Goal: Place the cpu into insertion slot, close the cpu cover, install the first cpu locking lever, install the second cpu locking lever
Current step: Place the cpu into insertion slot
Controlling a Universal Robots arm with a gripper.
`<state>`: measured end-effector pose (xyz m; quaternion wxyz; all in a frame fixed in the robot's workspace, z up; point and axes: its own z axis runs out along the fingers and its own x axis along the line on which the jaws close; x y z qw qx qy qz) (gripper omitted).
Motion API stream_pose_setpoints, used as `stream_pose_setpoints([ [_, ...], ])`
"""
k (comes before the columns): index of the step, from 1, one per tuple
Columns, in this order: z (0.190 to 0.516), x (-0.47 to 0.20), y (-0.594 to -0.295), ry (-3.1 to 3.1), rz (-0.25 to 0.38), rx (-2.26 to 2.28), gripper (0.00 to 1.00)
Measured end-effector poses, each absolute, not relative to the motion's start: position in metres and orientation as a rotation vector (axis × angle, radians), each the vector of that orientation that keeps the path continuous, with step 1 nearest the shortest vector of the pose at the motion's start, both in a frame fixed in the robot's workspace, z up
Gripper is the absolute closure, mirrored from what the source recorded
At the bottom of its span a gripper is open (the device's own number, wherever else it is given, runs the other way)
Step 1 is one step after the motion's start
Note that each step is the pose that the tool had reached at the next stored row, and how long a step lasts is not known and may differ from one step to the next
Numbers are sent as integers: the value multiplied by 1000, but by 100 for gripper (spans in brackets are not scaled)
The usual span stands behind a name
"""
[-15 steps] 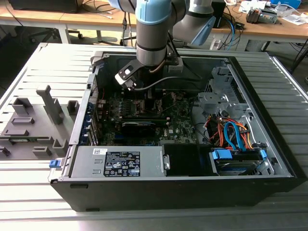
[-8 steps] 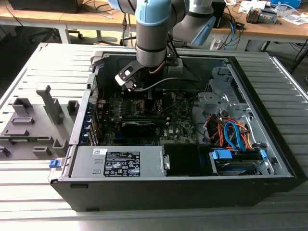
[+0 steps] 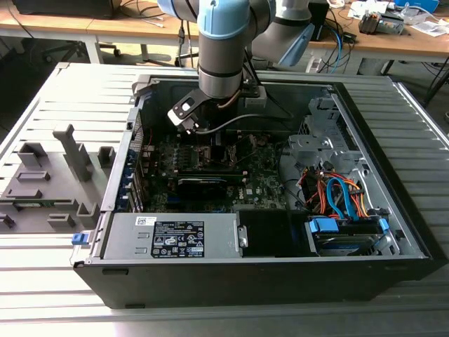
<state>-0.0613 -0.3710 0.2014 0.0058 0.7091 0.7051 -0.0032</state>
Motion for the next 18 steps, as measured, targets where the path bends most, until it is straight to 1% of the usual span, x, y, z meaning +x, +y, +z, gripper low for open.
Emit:
stream_pose_setpoints([
  [10,201,-61,-371,2207,-10,2219,46],
  [12,201,-61,-371,2207,-10,2219,45],
  [13,201,-61,-371,2207,-10,2219,38],
  [18,201,-61,-371,2207,-10,2219,38],
])
